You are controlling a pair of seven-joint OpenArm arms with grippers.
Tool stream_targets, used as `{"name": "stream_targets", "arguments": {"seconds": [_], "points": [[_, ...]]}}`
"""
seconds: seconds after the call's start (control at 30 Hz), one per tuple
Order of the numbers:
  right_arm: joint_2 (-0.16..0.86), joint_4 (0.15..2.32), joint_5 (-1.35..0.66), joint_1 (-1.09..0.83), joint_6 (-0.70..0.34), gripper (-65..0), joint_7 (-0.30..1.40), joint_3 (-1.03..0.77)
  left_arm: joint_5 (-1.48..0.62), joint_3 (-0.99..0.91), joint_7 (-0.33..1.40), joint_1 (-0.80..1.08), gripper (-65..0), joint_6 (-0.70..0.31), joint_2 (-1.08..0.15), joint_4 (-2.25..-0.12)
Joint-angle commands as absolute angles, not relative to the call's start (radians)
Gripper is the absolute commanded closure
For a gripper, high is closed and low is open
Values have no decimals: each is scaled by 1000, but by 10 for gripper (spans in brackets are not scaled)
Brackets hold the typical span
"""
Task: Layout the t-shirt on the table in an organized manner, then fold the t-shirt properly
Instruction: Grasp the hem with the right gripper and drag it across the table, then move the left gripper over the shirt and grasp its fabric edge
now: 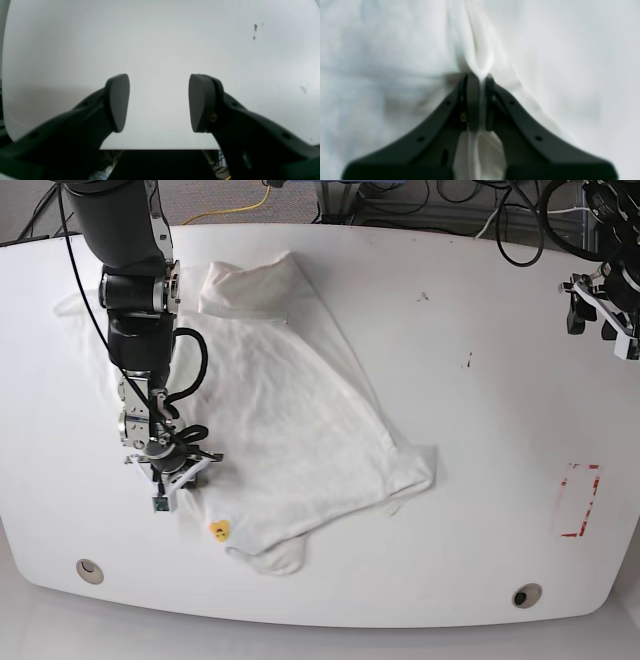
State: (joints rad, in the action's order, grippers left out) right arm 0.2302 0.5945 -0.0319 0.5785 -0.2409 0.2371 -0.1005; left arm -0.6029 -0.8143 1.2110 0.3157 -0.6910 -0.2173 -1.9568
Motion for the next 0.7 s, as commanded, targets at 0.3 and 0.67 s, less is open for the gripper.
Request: {"name": "stream_targets", "arguments": {"seconds": [0.3, 0.67], "points": [[294, 707, -33, 490, -202, -25, 260, -251, -621, -565, 1193, 291, -357, -698, -206, -1977], [320, 877, -36, 378, -65, -25, 328, -292, -618, -329, 1193, 196, -357, -698, -119, -1972]]}}
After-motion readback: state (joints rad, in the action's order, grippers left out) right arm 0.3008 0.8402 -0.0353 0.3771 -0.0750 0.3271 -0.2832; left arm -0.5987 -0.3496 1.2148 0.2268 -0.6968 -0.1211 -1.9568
